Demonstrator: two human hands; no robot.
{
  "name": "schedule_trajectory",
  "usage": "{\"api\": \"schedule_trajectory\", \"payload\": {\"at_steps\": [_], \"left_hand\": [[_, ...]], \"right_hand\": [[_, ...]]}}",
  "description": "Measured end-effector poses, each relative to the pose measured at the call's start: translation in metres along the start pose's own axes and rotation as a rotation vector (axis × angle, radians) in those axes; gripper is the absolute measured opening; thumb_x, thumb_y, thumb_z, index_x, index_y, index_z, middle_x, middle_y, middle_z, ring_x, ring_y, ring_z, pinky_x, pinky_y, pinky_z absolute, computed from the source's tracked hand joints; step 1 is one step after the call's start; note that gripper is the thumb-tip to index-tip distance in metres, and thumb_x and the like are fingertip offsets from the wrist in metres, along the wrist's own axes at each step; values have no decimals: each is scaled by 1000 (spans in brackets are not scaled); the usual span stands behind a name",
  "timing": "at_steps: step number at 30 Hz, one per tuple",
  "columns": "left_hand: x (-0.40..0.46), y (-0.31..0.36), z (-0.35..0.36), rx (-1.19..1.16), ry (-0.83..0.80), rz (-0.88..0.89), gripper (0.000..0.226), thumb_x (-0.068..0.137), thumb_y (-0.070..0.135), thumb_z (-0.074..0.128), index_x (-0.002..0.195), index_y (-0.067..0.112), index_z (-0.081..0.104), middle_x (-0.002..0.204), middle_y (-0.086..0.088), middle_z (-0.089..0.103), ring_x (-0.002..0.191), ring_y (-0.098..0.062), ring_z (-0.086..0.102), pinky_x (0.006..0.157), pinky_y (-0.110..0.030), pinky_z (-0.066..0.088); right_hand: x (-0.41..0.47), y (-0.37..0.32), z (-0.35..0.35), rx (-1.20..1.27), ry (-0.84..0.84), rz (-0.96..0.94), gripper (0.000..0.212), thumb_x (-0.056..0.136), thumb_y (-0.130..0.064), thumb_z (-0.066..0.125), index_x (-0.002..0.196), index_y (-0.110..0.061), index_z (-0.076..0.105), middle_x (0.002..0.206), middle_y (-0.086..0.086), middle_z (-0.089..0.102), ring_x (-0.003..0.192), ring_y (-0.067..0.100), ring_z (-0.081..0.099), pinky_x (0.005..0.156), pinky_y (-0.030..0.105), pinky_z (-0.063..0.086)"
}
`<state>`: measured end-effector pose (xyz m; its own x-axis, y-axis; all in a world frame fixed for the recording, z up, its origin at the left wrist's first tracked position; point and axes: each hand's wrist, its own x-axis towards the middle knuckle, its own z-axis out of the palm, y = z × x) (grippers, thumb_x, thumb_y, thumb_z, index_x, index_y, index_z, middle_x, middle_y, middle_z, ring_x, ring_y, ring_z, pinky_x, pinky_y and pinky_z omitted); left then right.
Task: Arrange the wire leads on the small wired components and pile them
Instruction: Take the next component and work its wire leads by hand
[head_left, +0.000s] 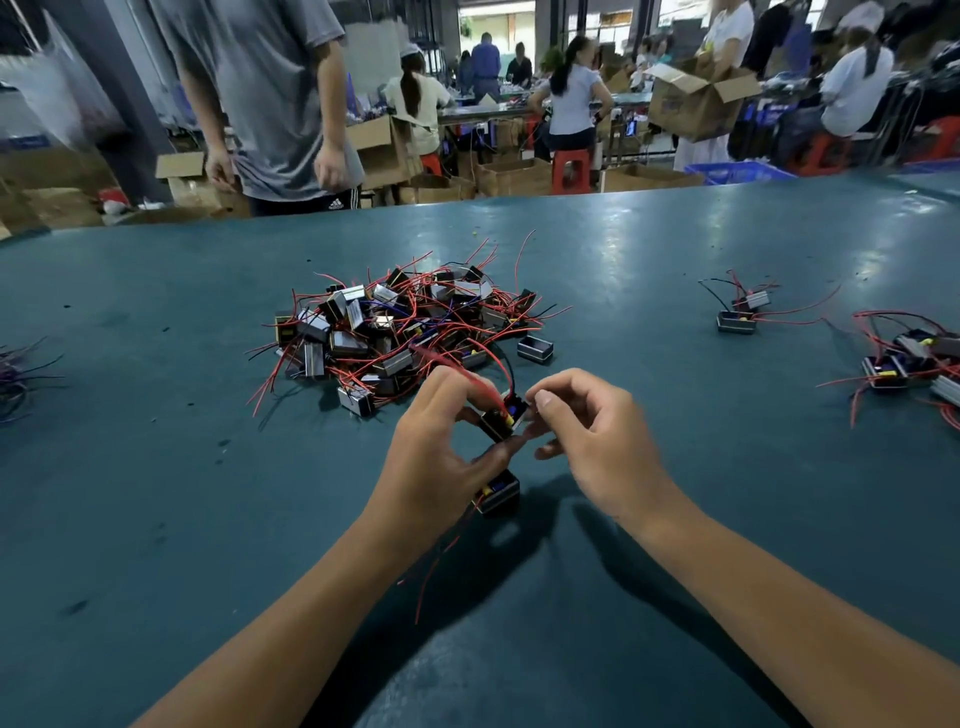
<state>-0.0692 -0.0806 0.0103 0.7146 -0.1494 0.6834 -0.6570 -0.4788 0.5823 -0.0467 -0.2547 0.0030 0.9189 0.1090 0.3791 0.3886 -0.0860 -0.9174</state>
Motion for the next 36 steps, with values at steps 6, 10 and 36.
{"api": "schedule_trajectory", "payload": {"at_steps": [6, 10, 36], "left_hand": [[-1, -2, 0, 59, 17, 30, 36, 72, -1, 82, 95, 8, 56, 97, 0, 53, 91, -18, 55, 79, -41, 52], [0, 0, 0, 12, -135, 34, 30, 79, 11, 83, 100, 8, 62, 105, 3, 57, 97, -12, 58, 86, -26, 52], [7, -11, -44, 290, -561, -184, 14, 95, 11, 64, 98, 24, 70, 91, 14, 64, 86, 1, 58, 73, -8, 39]], "right_hand": [[-13, -7, 5, -198, -131, -171, 28, 83, -48, 70, 104, -29, 66, 92, -15, 73, 89, 4, 71, 77, 22, 56], [-1, -6, -7, -252, -100, -210, 21, 88, -31, 72, 104, -18, 68, 90, -9, 72, 85, 7, 70, 76, 19, 53], [32, -1, -110, -625, -611, 245, 62, 92, 11, 54, 137, -31, 44, 136, -12, 57, 124, -8, 52, 100, 8, 39]]}}
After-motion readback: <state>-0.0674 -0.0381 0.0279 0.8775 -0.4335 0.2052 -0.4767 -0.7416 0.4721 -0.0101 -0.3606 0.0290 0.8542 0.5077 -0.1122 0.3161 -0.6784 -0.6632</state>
